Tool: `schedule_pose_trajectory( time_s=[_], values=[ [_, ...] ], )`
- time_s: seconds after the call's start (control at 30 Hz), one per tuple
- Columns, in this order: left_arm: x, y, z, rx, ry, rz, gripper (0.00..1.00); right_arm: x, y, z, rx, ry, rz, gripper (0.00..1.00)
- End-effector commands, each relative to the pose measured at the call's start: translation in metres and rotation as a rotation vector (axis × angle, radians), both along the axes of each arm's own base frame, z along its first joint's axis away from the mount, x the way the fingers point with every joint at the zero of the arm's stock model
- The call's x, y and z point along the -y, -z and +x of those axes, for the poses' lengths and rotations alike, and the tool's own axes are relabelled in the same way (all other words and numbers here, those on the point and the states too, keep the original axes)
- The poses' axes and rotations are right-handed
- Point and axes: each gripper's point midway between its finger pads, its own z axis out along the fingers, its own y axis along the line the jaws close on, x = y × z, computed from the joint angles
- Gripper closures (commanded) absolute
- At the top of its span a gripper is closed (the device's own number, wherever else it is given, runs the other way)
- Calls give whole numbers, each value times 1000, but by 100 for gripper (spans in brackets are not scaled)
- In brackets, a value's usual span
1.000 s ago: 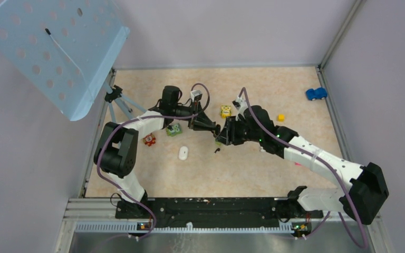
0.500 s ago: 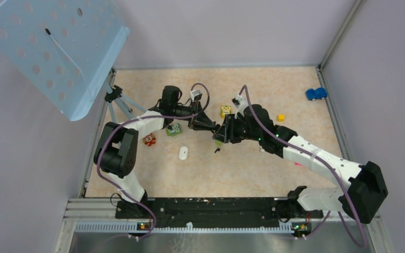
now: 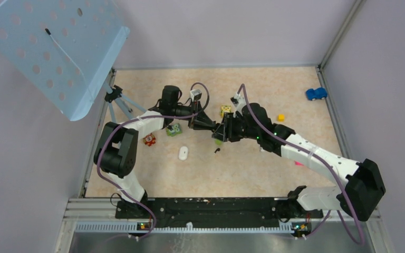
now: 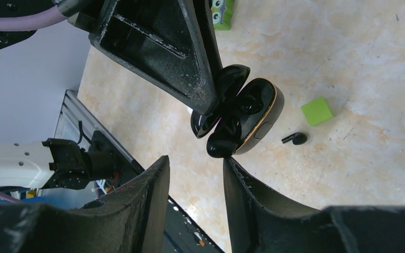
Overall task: Insert the wireless bluetooth earbuds into the charging case
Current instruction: Adjust the left earbud in the left side groove of the charging case.
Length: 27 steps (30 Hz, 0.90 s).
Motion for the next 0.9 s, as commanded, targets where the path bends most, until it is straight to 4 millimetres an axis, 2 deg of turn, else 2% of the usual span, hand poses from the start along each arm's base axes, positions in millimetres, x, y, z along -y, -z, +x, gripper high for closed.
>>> schedule_pose_trajectory(
  time_s=[0.0,0.6,0.87],
  values=[
    [-1,-28,-7,100,22,-48,100,-6,-32,18,96,19,47,59],
    [-1,-31,-9,111,24,-50,100,3,-27,34,114,50,-10,59],
    [-2,-30,-10,110,25,-49,100,3,-32,36,130,53,-3,58]
  ],
)
